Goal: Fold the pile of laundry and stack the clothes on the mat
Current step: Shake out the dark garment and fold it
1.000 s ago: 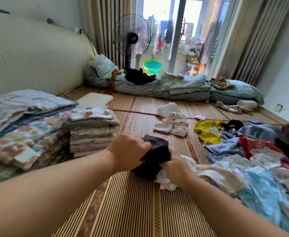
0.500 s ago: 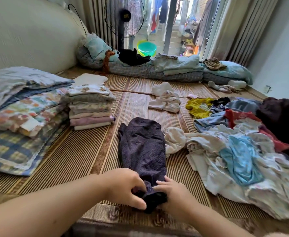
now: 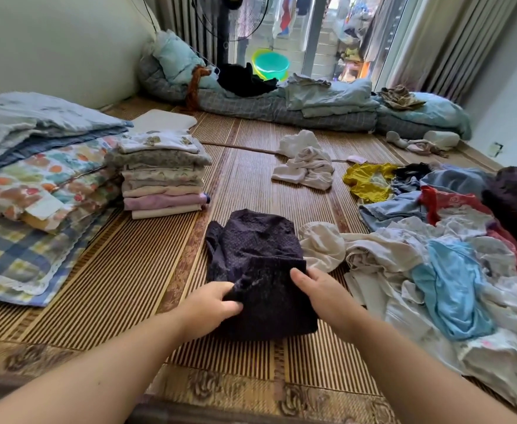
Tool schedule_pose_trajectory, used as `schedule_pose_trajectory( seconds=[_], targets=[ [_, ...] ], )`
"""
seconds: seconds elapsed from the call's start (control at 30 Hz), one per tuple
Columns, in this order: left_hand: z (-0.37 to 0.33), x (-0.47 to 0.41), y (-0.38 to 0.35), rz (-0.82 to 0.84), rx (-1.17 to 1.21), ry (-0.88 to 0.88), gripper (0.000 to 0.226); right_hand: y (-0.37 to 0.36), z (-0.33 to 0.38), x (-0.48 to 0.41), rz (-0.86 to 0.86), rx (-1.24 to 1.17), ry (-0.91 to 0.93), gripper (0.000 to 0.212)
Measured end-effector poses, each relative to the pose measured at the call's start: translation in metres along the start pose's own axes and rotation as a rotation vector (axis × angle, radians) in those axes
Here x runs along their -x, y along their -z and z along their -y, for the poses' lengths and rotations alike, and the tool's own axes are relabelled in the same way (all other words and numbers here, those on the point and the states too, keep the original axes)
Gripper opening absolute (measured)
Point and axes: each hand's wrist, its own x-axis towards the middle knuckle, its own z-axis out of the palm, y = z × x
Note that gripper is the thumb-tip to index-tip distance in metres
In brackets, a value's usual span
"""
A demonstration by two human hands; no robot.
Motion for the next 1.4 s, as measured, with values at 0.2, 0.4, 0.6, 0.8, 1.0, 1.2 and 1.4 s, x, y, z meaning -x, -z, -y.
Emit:
schedule_pose_trajectory(
  seconds=[0.2,0.4,0.6,0.8,1.0,1.2,1.4],
  targets=[
    [0.012,-0.025,0.008,-0.372,0.002,0.253,0.032,-0.015,-0.006,-0.051,-0.124,0.18,-0.073,0.073],
    [0.024,-0.014,0.004,-0.401,-0.904,-0.469,0.061,-0.042,-0.032,-0.053,-0.391,0.991,0.3,0.082],
    [0.03,-0.031,0.006,0.197,-1.079,-0.127,0.092,-0.015,-0.048,-0.046,0.269,1.161,0.355,0.069],
    [0.006,-0.025,0.014,0.197,-1.087,-0.033,0.068,-0.008,-0.037,-0.034,0.228,1.244,0.272,0.073],
    [-0.011,0.0,0.038,0.256,-0.667,0.094,0.032,-0.011,-0.012,-0.014,0.132,0.855,0.147,0.007],
    [-0.005,0.002,0.083,0.229,-0.066,0.088,0.011,-0.008,0.02,-0.013,0.151,0.227,0.063,0.019],
    [0.001,-0.05,0.091,-0.397,0.318,0.034,0.038,-0.012,0.038,-0.078,-0.29,-0.074,0.041,0.055]
  ],
)
